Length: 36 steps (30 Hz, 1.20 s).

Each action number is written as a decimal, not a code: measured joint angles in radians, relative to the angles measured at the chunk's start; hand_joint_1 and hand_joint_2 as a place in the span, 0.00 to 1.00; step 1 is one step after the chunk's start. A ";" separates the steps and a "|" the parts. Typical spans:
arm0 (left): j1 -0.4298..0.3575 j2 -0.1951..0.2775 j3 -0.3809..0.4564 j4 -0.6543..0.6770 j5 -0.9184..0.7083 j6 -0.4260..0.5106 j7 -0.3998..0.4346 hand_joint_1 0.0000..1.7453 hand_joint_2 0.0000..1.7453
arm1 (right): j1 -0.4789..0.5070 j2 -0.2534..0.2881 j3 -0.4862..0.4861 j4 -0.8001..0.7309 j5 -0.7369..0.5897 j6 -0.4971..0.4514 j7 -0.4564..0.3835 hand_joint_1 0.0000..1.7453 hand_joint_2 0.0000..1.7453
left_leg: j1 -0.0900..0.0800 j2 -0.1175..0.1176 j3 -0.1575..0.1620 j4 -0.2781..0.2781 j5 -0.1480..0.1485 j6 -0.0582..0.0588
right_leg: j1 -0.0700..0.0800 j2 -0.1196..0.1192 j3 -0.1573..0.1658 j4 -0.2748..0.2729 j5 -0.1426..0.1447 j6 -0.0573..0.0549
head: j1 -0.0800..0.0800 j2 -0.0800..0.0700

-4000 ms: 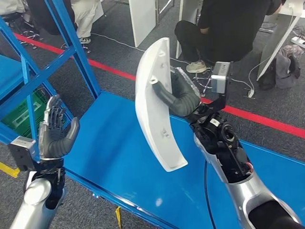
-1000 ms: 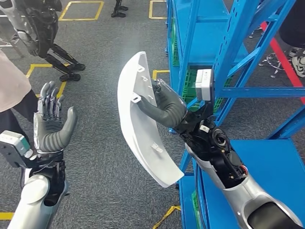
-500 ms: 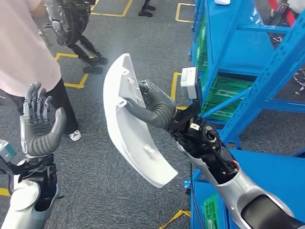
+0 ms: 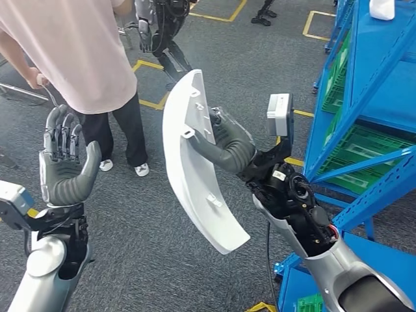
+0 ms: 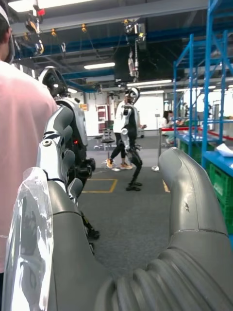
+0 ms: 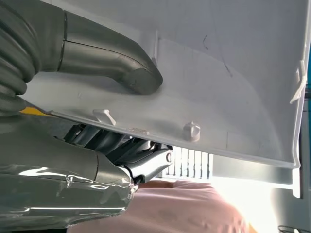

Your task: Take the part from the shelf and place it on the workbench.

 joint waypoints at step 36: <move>0.007 0.010 -0.003 0.019 -0.018 0.033 -0.009 0.00 1.00 | 0.010 0.001 0.005 0.042 0.006 -0.013 -0.021 1.00 1.00 | -0.006 0.124 -0.143 0.274 -0.112 -0.022 | 0.001 -0.089 0.018 -0.022 0.006 -0.010 | -0.038 0.000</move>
